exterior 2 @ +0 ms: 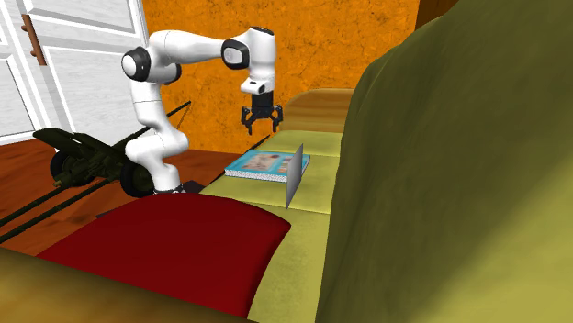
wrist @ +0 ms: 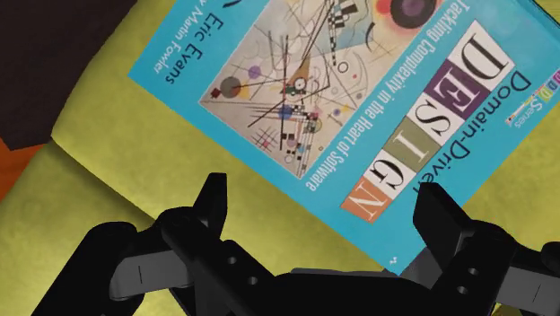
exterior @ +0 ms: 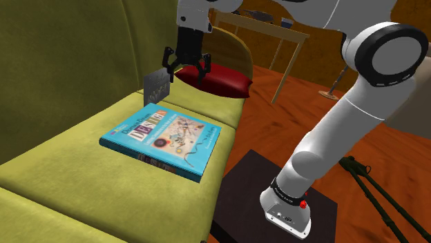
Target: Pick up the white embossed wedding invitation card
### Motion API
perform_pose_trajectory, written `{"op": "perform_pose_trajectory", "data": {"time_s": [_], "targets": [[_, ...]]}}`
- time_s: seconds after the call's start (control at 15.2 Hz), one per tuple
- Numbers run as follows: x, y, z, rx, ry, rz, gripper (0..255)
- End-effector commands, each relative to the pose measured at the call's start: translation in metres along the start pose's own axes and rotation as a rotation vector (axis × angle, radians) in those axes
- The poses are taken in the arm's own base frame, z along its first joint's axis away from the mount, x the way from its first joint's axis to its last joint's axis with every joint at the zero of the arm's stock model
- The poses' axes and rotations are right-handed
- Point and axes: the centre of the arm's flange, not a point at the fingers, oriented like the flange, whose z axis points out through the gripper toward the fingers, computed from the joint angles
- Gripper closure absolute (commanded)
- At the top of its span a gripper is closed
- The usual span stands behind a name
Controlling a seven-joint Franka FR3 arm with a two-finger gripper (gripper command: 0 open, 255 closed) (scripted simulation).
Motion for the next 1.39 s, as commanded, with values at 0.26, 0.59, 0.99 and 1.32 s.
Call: {"op": "perform_pose_trajectory", "data": {"time_s": [0.26, 0.59, 0.99, 1.32], "targets": [[0.04, -0.065, -0.017, 0.02, -0.029, 0.208, 0], [0.084, -0.111, -0.031, 0.036, -0.051, 0.377, 0], [0.098, -0.12, -0.013, 0.039, -0.056, 0.413, 0], [0.102, -0.119, 0.005, 0.039, -0.056, 0.413, 0]]}}
